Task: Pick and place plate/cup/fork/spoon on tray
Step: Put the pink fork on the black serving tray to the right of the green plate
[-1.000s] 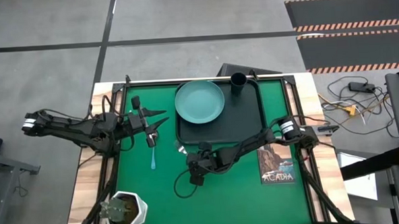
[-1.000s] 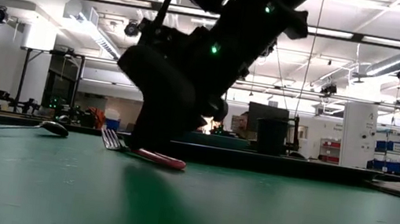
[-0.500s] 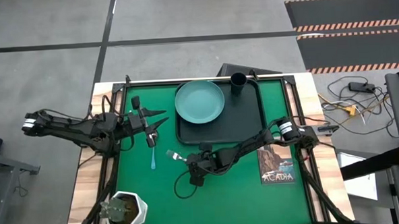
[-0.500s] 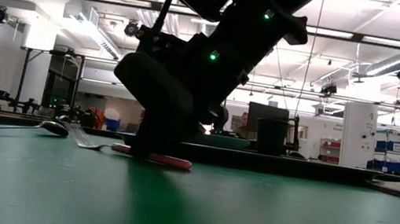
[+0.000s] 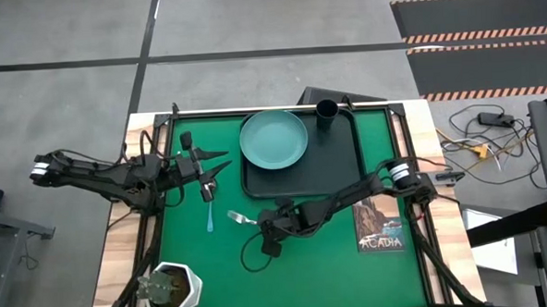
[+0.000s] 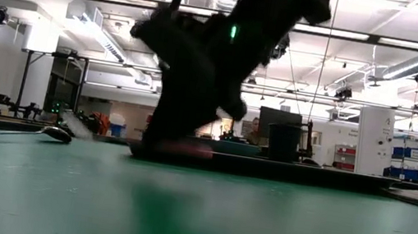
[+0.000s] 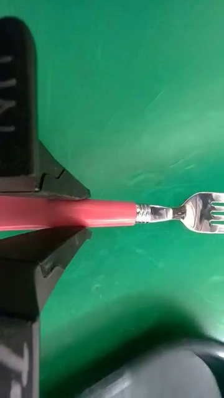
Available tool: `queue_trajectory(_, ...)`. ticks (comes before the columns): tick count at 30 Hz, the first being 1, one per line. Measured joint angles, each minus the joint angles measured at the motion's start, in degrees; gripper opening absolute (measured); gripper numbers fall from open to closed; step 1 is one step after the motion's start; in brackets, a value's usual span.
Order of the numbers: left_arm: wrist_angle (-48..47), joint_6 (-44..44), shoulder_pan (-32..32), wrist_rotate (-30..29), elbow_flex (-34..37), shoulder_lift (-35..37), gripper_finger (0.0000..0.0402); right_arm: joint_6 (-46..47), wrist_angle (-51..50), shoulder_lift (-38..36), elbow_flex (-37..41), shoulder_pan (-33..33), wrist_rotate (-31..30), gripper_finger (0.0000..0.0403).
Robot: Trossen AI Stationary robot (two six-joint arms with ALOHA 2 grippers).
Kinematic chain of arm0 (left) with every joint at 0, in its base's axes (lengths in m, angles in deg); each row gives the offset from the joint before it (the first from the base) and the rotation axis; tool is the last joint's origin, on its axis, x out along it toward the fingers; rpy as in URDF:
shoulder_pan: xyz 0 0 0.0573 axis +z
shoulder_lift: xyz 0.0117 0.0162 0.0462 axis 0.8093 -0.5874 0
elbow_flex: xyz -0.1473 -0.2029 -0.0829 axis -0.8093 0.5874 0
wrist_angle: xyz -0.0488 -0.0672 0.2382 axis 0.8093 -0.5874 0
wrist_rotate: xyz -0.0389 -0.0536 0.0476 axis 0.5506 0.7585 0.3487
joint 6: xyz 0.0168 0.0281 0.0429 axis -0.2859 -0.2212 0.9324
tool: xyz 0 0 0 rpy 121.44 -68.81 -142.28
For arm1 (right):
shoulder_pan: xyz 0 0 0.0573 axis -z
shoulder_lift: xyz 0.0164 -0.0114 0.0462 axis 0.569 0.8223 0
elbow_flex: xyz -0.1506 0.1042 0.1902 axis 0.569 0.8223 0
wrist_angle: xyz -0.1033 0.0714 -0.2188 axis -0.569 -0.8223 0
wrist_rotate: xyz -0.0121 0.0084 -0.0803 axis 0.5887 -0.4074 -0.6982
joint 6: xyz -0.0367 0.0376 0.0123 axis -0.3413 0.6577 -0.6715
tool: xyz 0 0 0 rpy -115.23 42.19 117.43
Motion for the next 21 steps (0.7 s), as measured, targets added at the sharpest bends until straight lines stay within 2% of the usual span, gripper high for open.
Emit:
queue_trajectory(5,-0.02,0.00,0.01,0.00,0.00,0.04,0.0091,4.88,-5.30,-4.87,-0.02,-0.24,0.77,0.0051)
queue_trajectory(11,-0.02,0.00,0.00,0.01,0.00,0.07,0.0091,17.78,-18.13,-12.06,0.03,-0.11,0.09,0.0051)
queue_trajectory(17,0.13,0.22,0.00,0.01,0.00,0.43,0.0091,29.66,-27.00,-17.85,1.81,-0.09,-4.36,0.0046)
queue_trajectory(21,0.63,4.24,0.00,-0.01,0.02,1.00,0.0091,36.32,-32.91,-20.34,3.46,0.07,-7.79,0.0048)
